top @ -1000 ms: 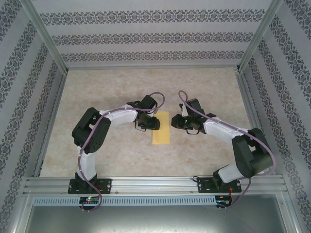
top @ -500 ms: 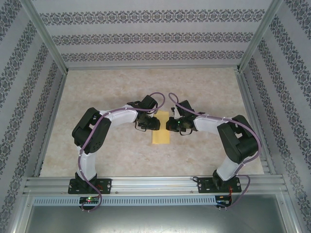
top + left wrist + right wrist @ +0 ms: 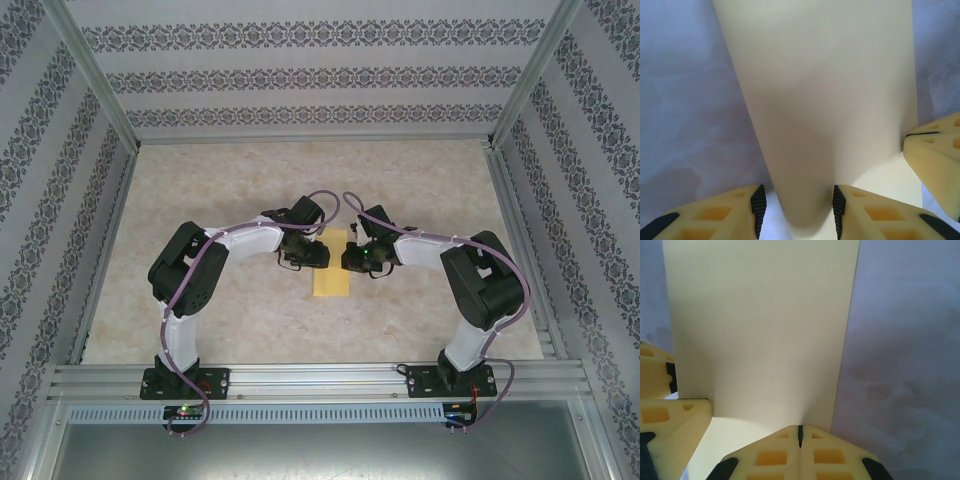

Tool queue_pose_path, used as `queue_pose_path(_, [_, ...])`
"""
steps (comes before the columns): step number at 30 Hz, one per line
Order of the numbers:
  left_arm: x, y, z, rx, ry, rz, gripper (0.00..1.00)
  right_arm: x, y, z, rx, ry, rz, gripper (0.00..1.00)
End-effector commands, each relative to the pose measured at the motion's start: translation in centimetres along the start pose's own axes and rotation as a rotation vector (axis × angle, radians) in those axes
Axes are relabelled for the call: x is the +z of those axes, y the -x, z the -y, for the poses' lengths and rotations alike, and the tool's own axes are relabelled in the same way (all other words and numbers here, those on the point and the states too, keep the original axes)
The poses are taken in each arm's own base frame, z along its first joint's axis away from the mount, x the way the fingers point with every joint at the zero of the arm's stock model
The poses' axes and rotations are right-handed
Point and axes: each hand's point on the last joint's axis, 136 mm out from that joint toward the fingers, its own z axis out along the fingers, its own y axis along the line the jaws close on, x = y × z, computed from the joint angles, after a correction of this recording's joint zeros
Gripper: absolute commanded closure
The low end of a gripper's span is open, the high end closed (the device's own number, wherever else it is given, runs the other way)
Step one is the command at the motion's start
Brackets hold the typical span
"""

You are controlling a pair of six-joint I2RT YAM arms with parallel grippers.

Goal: Fold a paper plane with a square sheet of paper (fold left side to right side)
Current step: Hold the square sheet of paper at the center of the table, then first fold the square sheet of paper in half at the center of the table.

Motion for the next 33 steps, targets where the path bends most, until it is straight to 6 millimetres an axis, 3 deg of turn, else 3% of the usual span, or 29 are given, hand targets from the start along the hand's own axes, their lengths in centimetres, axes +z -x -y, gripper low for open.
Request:
queue_pose_path(1, [-0.6, -0.5, 0.4, 0.039, 0.016, 0.000, 0.54, 1.0, -2.1, 1.9, 0.006, -0.082, -0.078, 1.00])
queue_pose_path(9, [-5.5, 1.7, 1.9, 0.040, -0.029, 0.150, 0.49, 1.4, -2.5, 2.3, 0.013, -0.095, -0.094, 1.00])
queue_pose_path(13, [-6.6, 1.8, 3.5, 0.047, -0.122, 0.185, 0.57, 1.5, -2.5, 2.3, 0.013, -0.098, -0.096, 1.00])
queue_pose_path(18, [-4.8, 1.3, 6.5, 0.048, -0.316, 0.120, 0.73, 1.7, -2.4, 2.2, 0.009, -0.098, -0.100, 1.00])
queue_pose_path(20, [-3.8, 1.3, 6.9, 0.042, -0.349, 0.101, 0.77, 1.7, -2.5, 2.1, 0.005, -0.099, -0.103, 1.00])
queue_pose_path(26, [-0.7, 0.8, 4.9, 0.021, -0.277, 0.059, 0.78, 1.7, -2.7, 2.4, 0.005, -0.112, -0.109, 1.00])
queue_pose_path(33, [0.6, 0.2, 2.2, -0.021, -0.216, 0.047, 0.78, 1.6, -2.9, 2.7, 0.001, -0.128, -0.115, 1.00])
